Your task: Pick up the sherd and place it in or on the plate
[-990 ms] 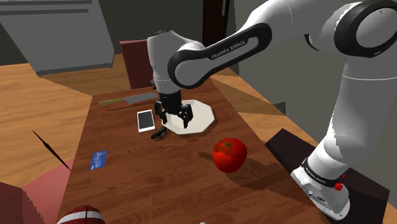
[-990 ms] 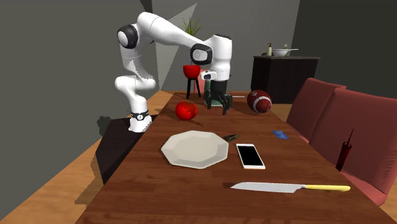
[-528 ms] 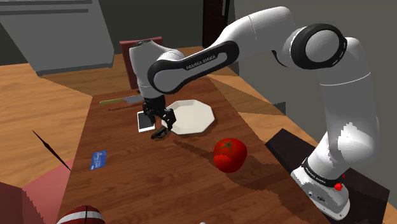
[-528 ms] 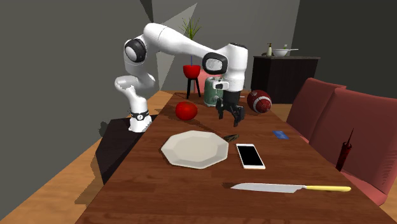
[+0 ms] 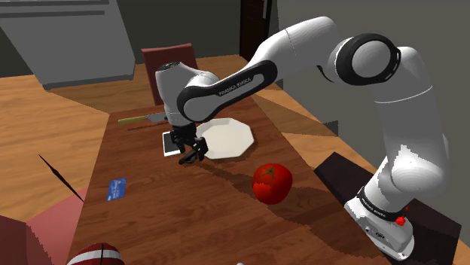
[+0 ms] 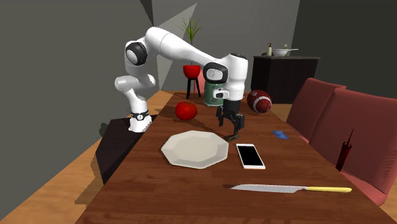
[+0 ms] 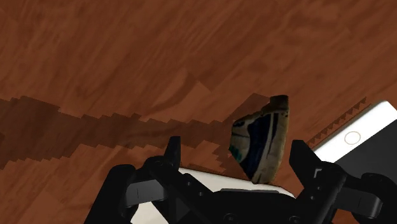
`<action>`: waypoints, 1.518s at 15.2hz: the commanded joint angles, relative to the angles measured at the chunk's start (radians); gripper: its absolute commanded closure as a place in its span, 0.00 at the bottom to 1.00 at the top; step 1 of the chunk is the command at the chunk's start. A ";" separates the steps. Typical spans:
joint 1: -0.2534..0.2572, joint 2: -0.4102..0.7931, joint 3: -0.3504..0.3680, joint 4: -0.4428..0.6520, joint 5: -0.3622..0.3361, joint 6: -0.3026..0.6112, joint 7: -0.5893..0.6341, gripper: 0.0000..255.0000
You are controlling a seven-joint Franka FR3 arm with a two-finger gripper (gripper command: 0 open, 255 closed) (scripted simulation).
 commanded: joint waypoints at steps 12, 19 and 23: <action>0.000 0.002 -0.001 -0.001 -0.001 0.003 0.000 1.00; -0.015 -0.017 -0.030 -0.002 0.027 0.044 0.130 0.00; -0.016 -0.008 -0.044 -0.023 0.025 0.087 0.166 0.00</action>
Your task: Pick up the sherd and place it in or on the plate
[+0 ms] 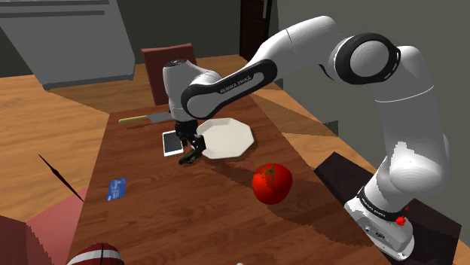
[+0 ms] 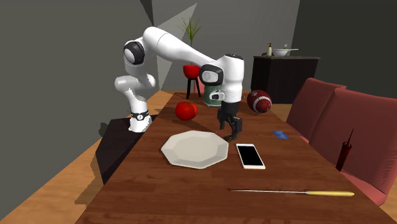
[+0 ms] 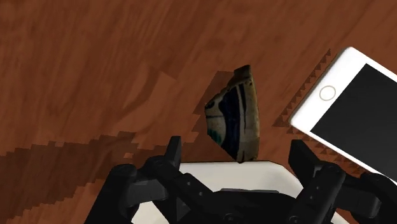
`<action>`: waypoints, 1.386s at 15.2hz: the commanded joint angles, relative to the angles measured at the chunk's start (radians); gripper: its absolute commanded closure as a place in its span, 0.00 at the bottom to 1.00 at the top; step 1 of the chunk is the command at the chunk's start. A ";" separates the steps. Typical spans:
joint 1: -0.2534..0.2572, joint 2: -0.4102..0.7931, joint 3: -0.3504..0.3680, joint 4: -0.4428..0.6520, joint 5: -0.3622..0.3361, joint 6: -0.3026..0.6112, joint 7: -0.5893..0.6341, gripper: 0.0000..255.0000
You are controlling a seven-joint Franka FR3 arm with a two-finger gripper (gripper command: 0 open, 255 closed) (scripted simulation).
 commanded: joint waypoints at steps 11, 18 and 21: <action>0.006 0.029 -0.014 -0.029 -0.017 0.057 0.017 0.00; 0.006 0.029 -0.014 -0.027 -0.017 0.057 0.018 1.00; 0.004 0.026 -0.013 -0.033 -0.016 0.059 0.017 1.00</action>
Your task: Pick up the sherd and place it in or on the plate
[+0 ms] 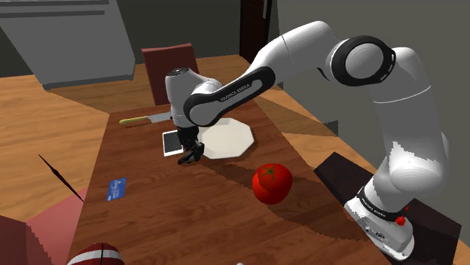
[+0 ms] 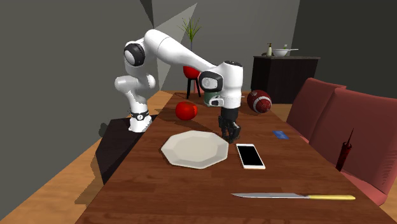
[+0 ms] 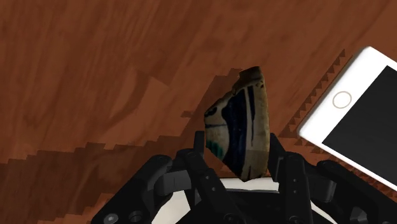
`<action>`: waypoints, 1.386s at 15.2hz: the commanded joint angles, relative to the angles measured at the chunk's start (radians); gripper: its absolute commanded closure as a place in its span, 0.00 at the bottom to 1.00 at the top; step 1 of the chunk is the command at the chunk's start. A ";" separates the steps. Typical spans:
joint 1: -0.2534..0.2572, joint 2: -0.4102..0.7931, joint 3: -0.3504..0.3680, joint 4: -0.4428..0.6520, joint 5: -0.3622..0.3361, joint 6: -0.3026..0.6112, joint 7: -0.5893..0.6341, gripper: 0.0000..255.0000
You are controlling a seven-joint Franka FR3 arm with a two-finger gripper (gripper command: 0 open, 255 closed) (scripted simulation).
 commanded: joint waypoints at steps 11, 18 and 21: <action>-0.007 -0.052 0.023 0.051 0.033 -0.103 -0.016 1.00; -0.035 -0.099 0.036 0.062 0.058 -0.157 -0.044 1.00; -0.112 -0.160 0.039 -0.023 0.086 -0.128 -0.105 1.00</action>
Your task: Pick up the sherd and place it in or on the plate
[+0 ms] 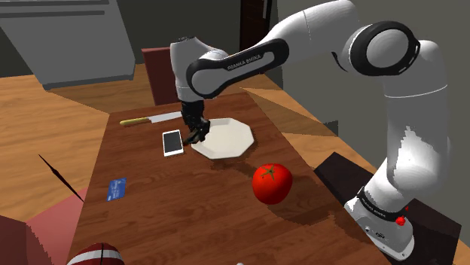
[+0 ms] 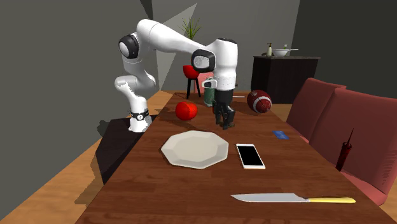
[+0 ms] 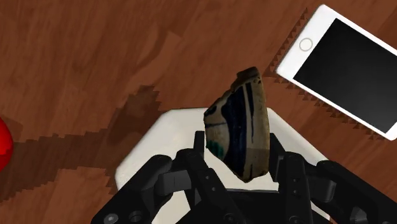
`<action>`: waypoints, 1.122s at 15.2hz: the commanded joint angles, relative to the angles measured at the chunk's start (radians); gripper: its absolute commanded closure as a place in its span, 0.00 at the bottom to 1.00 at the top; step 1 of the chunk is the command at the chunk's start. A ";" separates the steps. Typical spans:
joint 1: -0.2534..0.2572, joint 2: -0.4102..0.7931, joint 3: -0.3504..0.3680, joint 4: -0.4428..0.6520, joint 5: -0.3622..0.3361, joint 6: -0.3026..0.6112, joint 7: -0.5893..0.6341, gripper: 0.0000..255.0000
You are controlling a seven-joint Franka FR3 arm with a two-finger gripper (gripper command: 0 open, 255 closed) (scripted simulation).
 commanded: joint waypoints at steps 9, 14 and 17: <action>-0.231 -0.169 -0.010 -0.209 0.088 0.061 -0.228 1.00; -0.242 -0.156 -0.020 -0.246 0.079 0.109 -0.239 1.00; -0.238 -0.138 -0.026 -0.264 0.067 0.142 -0.232 1.00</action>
